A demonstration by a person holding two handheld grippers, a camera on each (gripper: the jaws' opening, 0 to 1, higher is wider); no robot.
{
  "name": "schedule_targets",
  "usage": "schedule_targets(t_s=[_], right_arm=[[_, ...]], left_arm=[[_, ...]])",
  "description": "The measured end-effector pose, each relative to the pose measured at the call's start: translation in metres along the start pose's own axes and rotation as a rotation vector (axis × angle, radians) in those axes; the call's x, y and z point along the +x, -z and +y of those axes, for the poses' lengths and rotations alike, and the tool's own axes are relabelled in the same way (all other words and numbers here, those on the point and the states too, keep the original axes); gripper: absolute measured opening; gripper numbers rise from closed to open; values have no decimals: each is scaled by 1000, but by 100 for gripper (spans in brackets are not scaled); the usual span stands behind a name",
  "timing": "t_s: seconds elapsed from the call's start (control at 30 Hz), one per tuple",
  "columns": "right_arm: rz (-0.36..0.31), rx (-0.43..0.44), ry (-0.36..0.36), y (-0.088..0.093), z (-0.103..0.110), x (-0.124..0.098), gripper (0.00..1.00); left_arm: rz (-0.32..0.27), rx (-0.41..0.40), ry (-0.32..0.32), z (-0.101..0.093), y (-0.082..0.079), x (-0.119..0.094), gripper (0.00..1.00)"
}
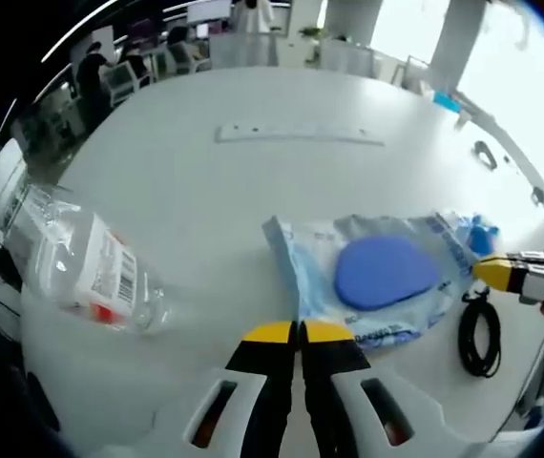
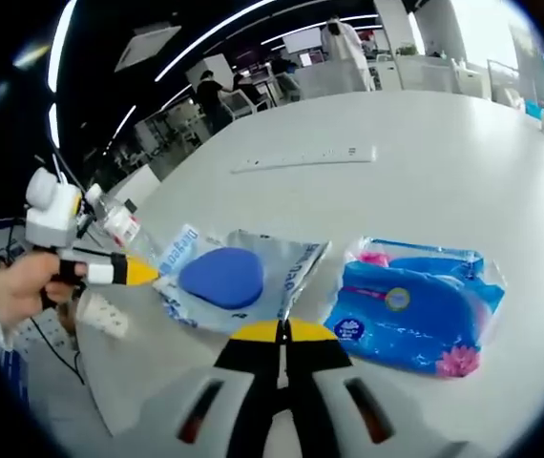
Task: Arrange the tabletop items into an orderly group along one side of the table until the central work area is clear of visible clutter.
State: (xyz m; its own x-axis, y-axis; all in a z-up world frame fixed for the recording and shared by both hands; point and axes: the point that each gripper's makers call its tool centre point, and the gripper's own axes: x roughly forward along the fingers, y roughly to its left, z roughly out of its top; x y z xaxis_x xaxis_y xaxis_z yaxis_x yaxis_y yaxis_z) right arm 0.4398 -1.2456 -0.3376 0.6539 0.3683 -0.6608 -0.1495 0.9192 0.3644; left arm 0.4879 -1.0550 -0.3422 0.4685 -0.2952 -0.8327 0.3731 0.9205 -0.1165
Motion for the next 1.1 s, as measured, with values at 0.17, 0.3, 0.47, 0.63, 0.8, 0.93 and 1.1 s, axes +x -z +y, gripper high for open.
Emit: schedule_targets(t_s=[0.17, 0.3, 0.47, 0.63, 0.8, 0.93, 1.1], right_arm=[[11, 4, -2, 3, -1, 4, 0], [24, 8, -7, 8, -1, 7, 0], [38, 15, -2, 19, -3, 10, 0], [39, 19, -8, 21, -4, 11, 0], [46, 25, -9, 25, -7, 14, 0], [46, 21, -3, 26, -7, 14, 0], [50, 29, -2, 27, -8, 15, 0]], left_arm=[[22, 23, -5, 1, 5, 6, 0], [41, 18, -16, 4, 12, 9, 0], [56, 24, -22, 6, 19, 13, 0], [59, 44, -33, 7, 17, 14, 0], [55, 88, -37, 6, 19, 16, 0], [52, 59, -44, 8, 19, 17, 0], [42, 49, -47, 9, 21, 18, 0]])
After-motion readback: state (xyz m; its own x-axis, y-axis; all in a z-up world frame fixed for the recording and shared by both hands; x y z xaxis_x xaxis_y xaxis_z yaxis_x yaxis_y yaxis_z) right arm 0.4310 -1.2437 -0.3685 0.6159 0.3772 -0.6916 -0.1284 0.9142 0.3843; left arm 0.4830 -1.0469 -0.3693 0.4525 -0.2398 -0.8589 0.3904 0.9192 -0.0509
